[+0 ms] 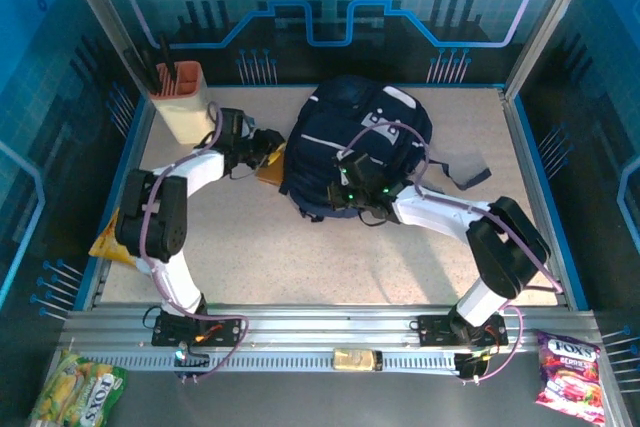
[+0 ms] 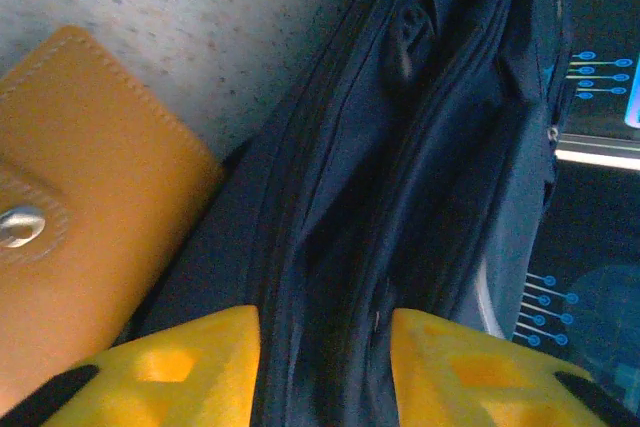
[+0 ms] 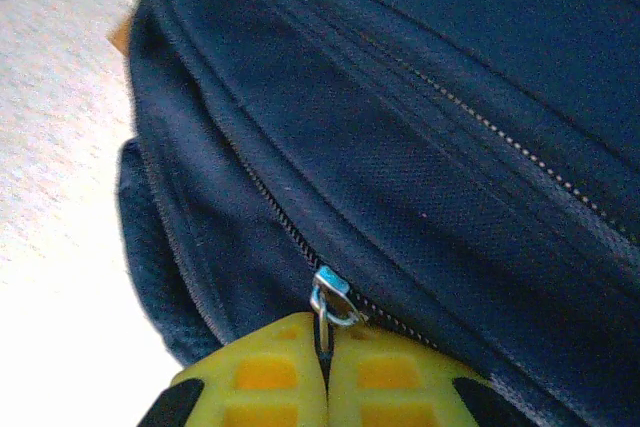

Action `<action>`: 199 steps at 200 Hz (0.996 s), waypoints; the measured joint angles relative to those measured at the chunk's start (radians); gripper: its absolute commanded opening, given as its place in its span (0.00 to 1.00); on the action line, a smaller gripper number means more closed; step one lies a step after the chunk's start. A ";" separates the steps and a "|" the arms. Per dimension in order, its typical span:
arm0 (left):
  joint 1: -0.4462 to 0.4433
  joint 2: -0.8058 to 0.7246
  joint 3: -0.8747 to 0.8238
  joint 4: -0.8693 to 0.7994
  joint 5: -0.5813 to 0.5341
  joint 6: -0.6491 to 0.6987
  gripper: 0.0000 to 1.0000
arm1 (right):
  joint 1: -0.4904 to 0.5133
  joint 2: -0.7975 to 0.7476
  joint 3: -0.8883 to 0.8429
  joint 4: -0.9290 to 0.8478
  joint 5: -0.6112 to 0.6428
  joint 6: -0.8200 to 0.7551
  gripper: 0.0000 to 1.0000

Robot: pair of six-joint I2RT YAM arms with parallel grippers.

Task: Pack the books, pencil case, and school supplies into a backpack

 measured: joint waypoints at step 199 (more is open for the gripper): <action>-0.183 -0.015 -0.074 0.107 0.042 -0.305 0.05 | 0.013 0.046 0.067 -0.015 -0.024 0.016 0.00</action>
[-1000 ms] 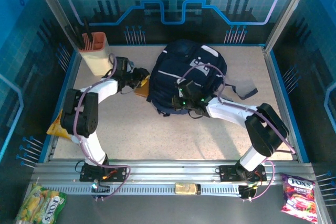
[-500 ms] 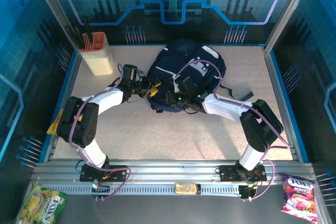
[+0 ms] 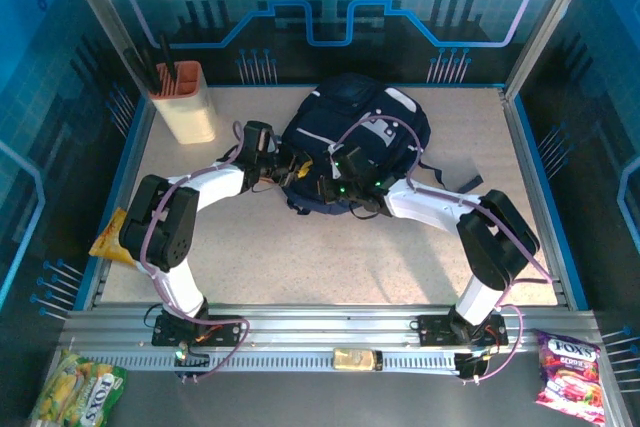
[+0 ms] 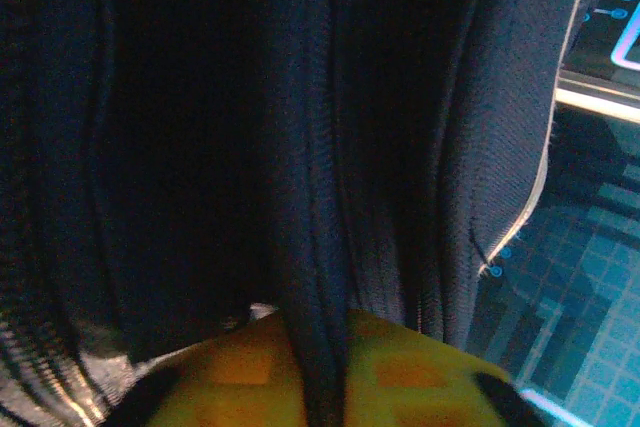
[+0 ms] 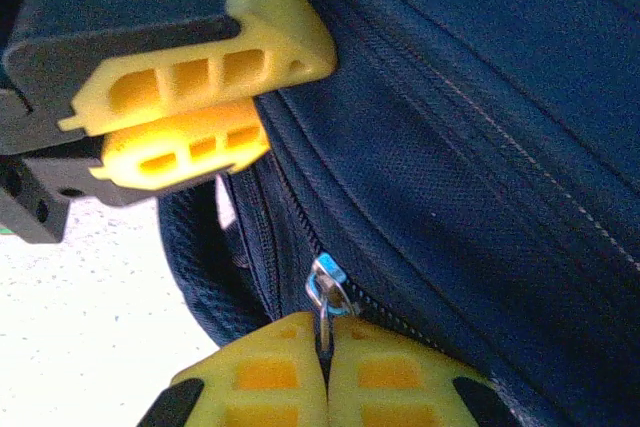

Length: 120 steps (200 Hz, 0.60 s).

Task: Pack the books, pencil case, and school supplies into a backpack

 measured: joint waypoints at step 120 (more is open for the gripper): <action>0.017 0.002 0.033 -0.044 0.028 0.053 0.00 | -0.121 -0.240 -0.189 -0.167 0.201 -0.091 0.00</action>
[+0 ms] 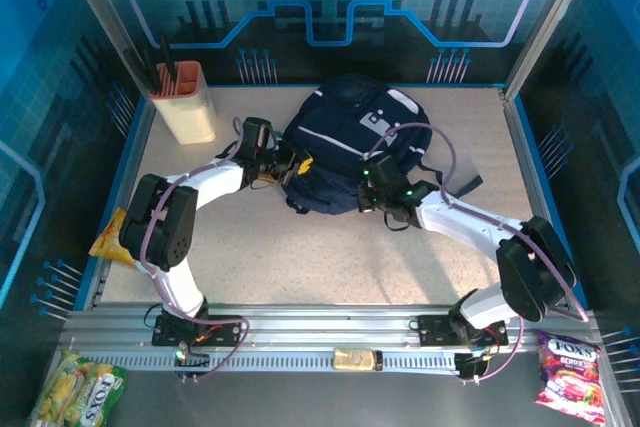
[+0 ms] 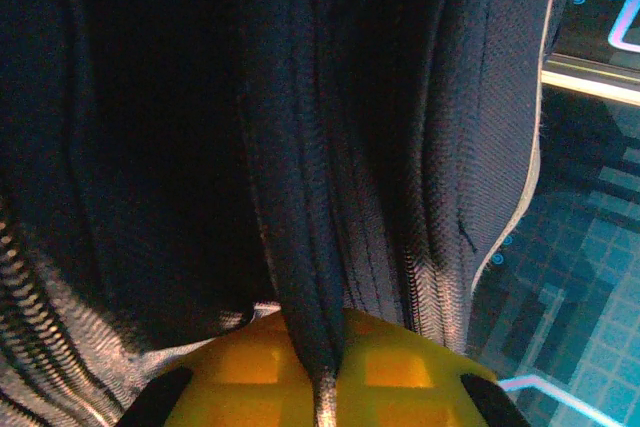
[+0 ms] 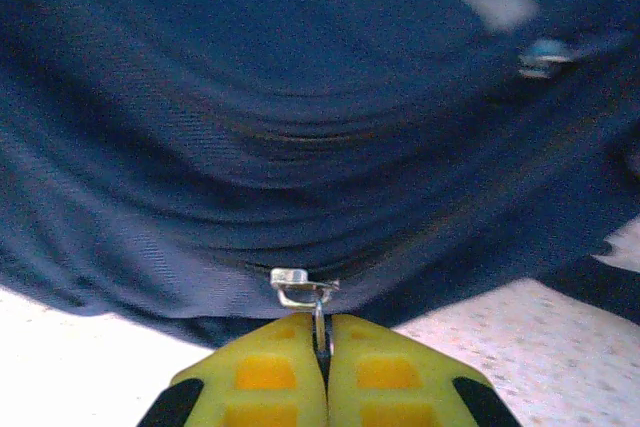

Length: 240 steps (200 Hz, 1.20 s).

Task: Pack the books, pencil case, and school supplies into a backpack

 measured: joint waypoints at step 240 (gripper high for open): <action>0.040 0.022 0.019 -0.044 0.056 0.102 0.00 | -0.402 0.038 0.100 0.065 -0.429 0.082 0.68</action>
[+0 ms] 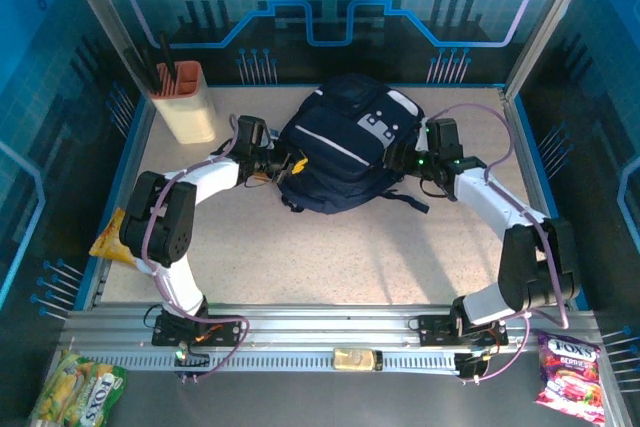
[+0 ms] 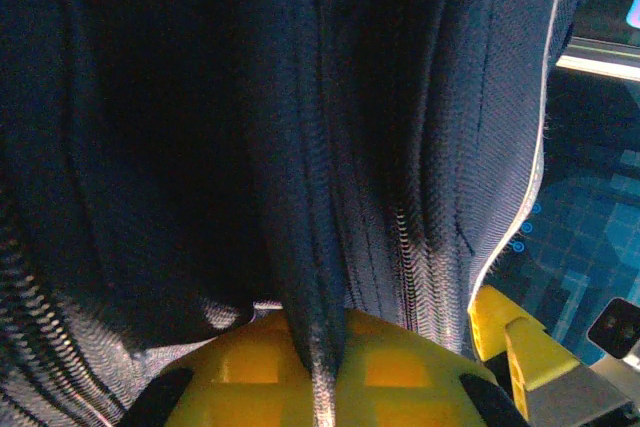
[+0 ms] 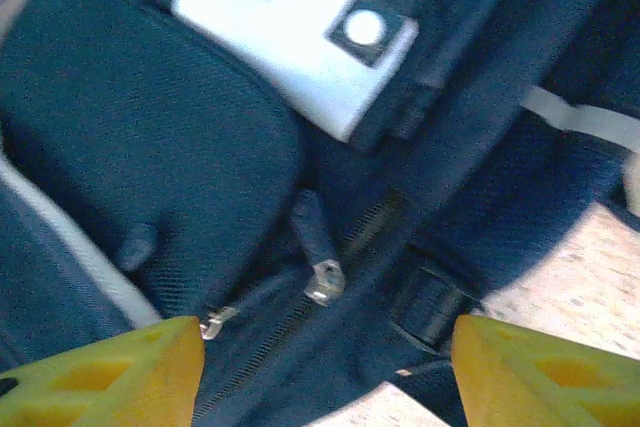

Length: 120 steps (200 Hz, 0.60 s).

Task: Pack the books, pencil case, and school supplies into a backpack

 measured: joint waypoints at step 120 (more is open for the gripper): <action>-0.001 0.000 0.000 0.000 0.008 -0.001 0.00 | 0.064 0.224 0.091 0.100 -0.186 0.061 0.72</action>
